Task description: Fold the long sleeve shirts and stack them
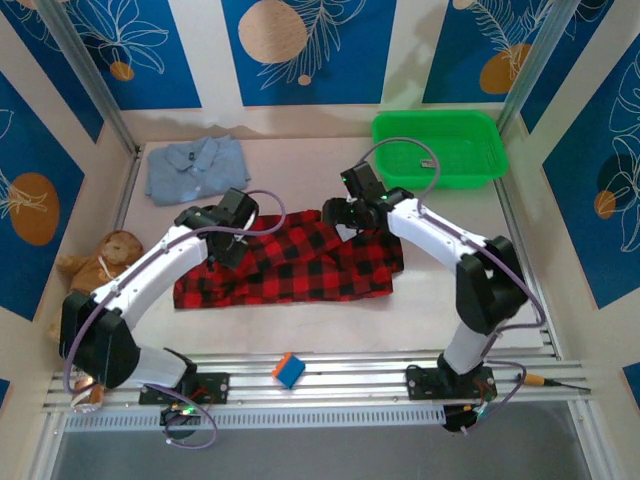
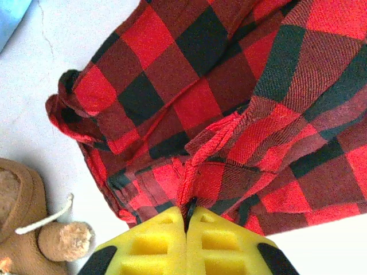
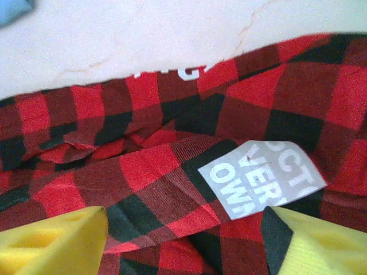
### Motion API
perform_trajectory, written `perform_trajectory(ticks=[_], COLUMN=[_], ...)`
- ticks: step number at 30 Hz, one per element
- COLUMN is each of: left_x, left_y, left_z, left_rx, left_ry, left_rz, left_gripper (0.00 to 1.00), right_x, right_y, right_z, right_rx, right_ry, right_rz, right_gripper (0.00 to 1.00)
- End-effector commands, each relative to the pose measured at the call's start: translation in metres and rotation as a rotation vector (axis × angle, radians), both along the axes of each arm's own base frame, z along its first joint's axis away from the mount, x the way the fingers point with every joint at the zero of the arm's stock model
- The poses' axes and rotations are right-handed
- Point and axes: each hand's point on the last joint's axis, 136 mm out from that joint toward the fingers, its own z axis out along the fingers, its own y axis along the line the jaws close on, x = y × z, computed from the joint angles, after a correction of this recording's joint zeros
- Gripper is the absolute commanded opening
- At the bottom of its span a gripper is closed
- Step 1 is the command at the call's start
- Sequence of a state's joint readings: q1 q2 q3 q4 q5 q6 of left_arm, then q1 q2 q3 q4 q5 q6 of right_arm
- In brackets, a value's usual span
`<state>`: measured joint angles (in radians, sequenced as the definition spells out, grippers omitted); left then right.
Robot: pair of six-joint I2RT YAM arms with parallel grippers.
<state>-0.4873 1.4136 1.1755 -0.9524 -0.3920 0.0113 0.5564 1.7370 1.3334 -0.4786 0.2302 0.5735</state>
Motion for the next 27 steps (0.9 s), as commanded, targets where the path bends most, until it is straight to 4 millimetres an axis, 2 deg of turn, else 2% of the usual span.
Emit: perform_trajectory(ticks=[1, 6, 12, 18, 27], left_x=[0.024, 0.043, 0.065, 0.076, 0.083], left_y=[0.002, -0.001, 0.017, 0.035, 0.046], left_z=[0.007, -0.004, -0.019, -0.036, -0.030], left_rx=[-0.003, 0.016, 0.077, 0.115, 0.144], left_ry=[-0.021, 0.012, 0.081, 0.178, 0.229], left_rz=[-0.011, -0.011, 0.033, 0.075, 0.098], left_gripper=[0.00, 0.00, 0.00, 0.00, 0.00], right_x=[0.003, 0.009, 0.019, 0.026, 0.035], right_y=[0.018, 0.018, 0.021, 0.026, 0.020], right_z=[-0.005, -0.026, -0.035, -0.050, -0.077], right_rx=[0.025, -0.005, 0.005, -0.007, -0.058], right_ry=[0.023, 0.036, 0.010, 0.031, 0.060], right_rz=[0.065, 0.057, 0.062, 0.065, 0.030], right_gripper=[0.69, 0.62, 0.59, 0.56, 0.53])
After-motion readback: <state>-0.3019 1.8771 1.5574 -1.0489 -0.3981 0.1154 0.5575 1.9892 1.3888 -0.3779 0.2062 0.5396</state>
